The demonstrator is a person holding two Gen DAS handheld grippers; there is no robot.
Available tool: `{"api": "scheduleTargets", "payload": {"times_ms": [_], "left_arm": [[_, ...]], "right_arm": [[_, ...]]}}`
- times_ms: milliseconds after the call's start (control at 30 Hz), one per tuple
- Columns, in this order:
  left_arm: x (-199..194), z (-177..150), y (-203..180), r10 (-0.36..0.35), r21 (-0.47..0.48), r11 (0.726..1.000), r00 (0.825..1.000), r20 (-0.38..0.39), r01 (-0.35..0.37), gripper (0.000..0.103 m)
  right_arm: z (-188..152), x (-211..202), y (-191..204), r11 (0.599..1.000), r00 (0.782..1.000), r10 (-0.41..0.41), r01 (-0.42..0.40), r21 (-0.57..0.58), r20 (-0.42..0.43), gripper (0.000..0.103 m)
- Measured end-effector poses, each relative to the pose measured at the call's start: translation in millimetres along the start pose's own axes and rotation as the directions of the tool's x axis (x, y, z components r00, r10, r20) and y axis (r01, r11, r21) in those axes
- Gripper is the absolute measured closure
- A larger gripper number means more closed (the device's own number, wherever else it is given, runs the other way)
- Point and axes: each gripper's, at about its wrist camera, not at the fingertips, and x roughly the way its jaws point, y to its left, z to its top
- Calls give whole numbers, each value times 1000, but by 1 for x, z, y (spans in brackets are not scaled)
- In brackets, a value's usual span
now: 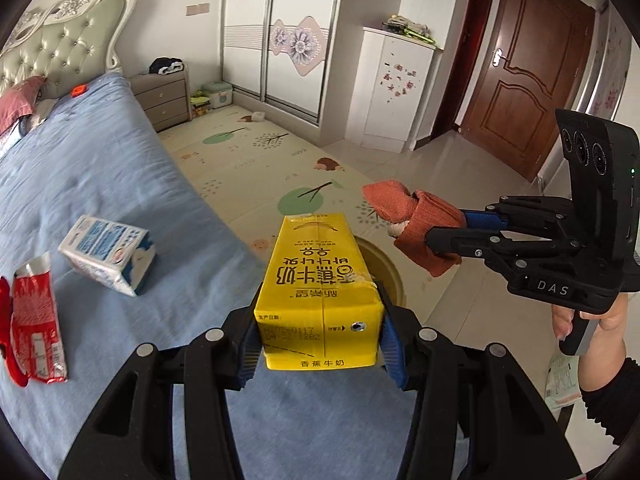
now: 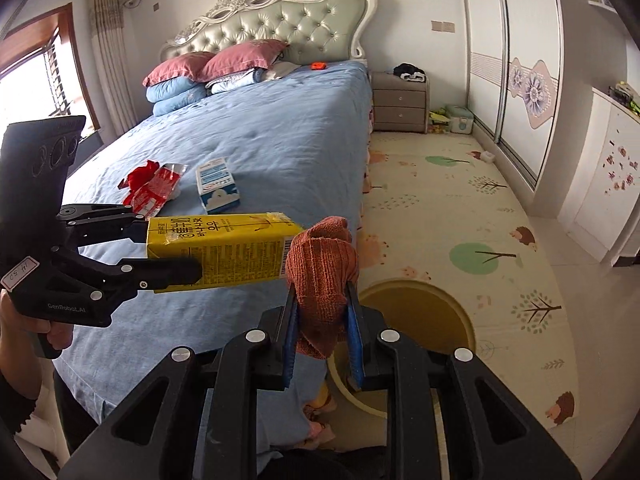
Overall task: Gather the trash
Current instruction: 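Carry the carton and sock to the bin and open both grippers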
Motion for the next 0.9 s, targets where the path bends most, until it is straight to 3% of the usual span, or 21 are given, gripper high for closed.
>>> {"api": "scheduleTargets", "payload": {"times_ms": [333,667,767,800,833,900], "left_arm": [[88,30,-39,-50,32,998,990,-132,55,53],[151,46,-26,-106,-77,993,971,-215,91,53],[159,47,-22,-109,-96,991,969,-220,90,51],[161,48,-19,-109,-113,990,970,-215,87,44],[162,47,-17,-110,-123,989,971,-213,85,27],[161,45,-13,-97,-139,988,974,-206,69,10]], "right_arm": [[-38,12,-73,990,996,-52,61,128,-70,82],[-55,49,-105,979,990,-68,90,182,-123,82],[-56,58,-110,977,989,-83,105,183,-126,76],[-56,61,-114,976,990,-74,97,194,-122,71],[-56,64,-116,975,990,-64,89,202,-126,57],[-56,67,-119,973,989,-79,104,206,-124,50]]}}
